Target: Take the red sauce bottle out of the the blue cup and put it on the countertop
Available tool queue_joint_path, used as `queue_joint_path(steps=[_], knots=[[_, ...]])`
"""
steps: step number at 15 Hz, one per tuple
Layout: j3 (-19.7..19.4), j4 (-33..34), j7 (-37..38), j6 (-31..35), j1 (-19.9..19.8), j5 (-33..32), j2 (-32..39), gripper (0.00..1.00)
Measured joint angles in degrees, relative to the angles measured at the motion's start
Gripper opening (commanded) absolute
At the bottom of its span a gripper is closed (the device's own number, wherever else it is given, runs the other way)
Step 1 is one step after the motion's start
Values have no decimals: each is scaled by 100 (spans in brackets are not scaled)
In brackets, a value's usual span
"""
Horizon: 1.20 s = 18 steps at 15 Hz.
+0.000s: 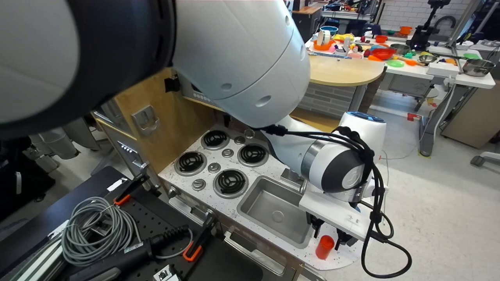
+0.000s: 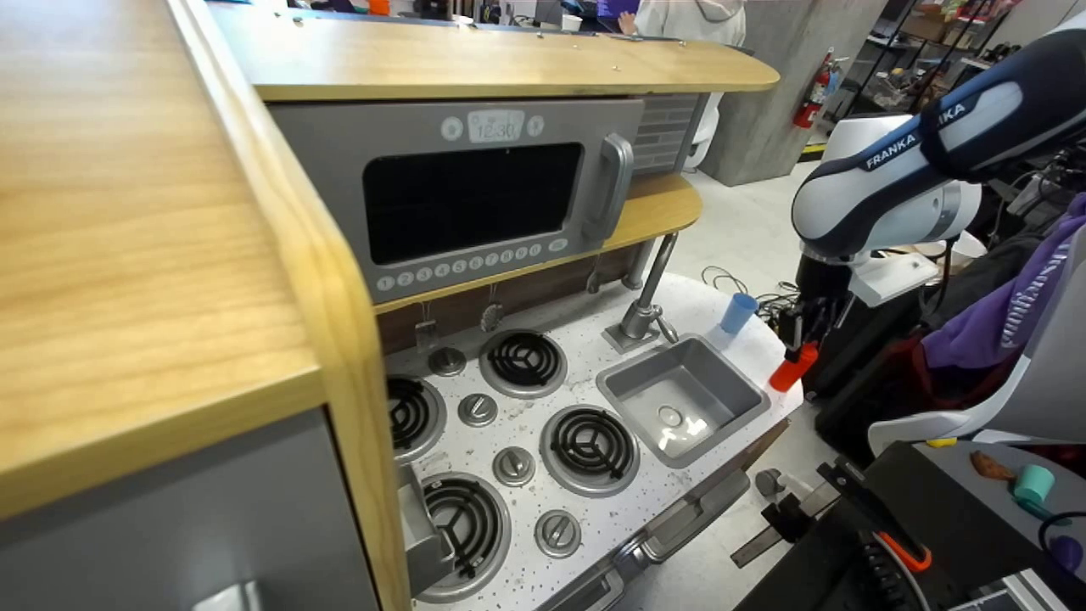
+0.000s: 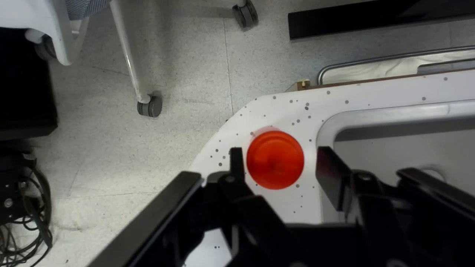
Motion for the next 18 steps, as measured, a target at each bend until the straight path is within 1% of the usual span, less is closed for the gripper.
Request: queue_joint_path(steps=[1,2,3,6,10,13,15,18], knots=[[1,35,1,0,0,18,-3,94],[5,76,1,10,0,45,-9,99],[6,132,1,13,0,61,-17,100],[0,277,0,143,-2,61,-85,100],[-77,363,7,645,-12,61,-287,100],[-93,377,12,659,-39,67,-469,100],[-24,374,-137,314,-48,95,-633,100],[202,378,-716,-808,-76,193,-992,100]])
